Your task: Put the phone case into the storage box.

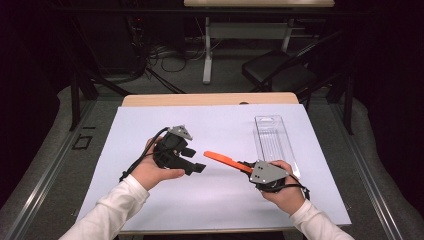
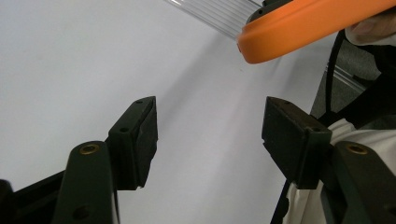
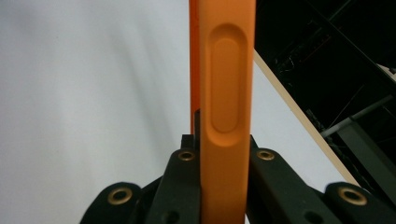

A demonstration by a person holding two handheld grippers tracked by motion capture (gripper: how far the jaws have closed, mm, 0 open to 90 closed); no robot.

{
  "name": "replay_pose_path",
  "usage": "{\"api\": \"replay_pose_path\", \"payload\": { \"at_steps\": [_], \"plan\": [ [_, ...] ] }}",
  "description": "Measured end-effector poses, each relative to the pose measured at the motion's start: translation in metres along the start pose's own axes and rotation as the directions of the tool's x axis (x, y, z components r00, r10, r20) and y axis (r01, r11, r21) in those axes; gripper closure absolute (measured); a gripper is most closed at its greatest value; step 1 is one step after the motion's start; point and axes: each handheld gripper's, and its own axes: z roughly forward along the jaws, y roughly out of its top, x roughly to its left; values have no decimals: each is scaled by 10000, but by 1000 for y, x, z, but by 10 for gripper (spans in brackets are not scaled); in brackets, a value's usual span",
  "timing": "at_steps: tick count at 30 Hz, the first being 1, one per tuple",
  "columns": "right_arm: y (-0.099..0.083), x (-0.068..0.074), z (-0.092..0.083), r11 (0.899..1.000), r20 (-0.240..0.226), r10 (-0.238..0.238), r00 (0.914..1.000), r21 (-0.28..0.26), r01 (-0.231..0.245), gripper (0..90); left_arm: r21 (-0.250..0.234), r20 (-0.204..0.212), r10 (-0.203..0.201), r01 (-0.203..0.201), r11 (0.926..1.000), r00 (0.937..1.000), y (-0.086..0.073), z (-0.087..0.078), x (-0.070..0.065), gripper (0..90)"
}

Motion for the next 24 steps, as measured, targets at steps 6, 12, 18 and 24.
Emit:
{"api": "replay_pose_path", "payload": {
  "at_steps": [6,12,18,24],
  "plan": [
    [0,-1,0,10000,-71,72,9999,-15,-72,873,-4,-10,5,-5,10000,10000,1,-2,0,394],
    [0,0,1,9996,-199,278,9994,-72,-279,873,-263,-126,265,-268,9993,9996,2,-6,-2,437],
    [-1,-2,2,9986,-292,506,9983,-139,-510,873,-785,130,390,-378,9962,9992,4,-7,-7,474],
    [-1,-1,3,9977,-391,639,9972,-197,-647,873,-989,325,516,-482,9939,9981,5,-6,-9,561]
  ]
}}
